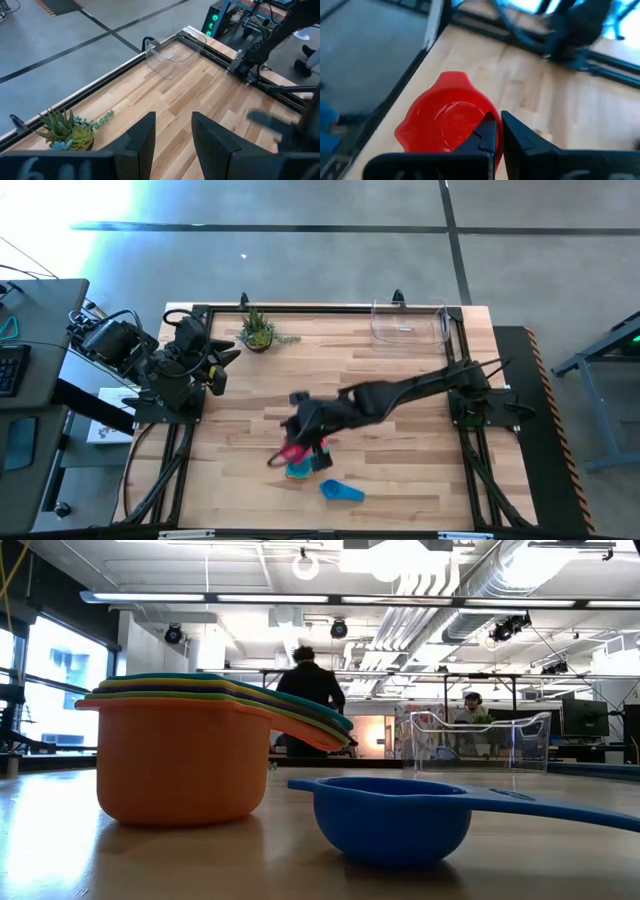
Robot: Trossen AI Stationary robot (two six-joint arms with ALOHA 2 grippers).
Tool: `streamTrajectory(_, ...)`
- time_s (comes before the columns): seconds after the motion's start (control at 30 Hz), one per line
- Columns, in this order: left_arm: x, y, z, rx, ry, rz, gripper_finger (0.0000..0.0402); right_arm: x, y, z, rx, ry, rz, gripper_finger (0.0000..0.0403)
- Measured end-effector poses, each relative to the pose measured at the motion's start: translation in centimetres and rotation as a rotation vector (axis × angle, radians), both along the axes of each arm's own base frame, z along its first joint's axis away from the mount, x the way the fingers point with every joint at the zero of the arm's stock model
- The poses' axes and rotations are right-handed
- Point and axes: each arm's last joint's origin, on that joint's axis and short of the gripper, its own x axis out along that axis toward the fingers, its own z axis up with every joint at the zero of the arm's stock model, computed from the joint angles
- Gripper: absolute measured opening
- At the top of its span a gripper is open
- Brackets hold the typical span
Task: Nest measuring cups in basket
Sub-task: Stack the red measuring cup on top of the light blue measuring cup
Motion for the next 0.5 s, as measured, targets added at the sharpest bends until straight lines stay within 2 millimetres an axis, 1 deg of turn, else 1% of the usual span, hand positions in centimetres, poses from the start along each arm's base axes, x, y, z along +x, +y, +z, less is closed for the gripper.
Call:
streamTrajectory(0.1,0.0,0.0,0.0,0.003,0.002,-0.002,0.0115,0.6,1.3,-1.9,-0.042,0.035,0.064,0.0001)
streamTrajectory(0.17,0.0,0.0,0.0,0.008,0.006,-0.006,0.0115,0.9,1.5,-2.7,-0.074,0.047,0.097,0.0001)
streamTrajectory(0.23,0.0,0.0,0.0,0.012,0.008,-0.008,0.0115,1.1,1.2,-3.2,-0.103,0.060,0.129,0.0001)
streamTrajectory(0.33,0.0,0.0,0.0,0.012,0.008,-0.008,0.0115,1.8,0.5,-4.3,-0.080,0.090,0.155,0.0000)
streamTrajectory(0.5,0.0,0.0,0.0,0.012,0.008,-0.009,0.0115,3.0,0.0,-6.6,-0.075,0.133,0.194,0.0000)
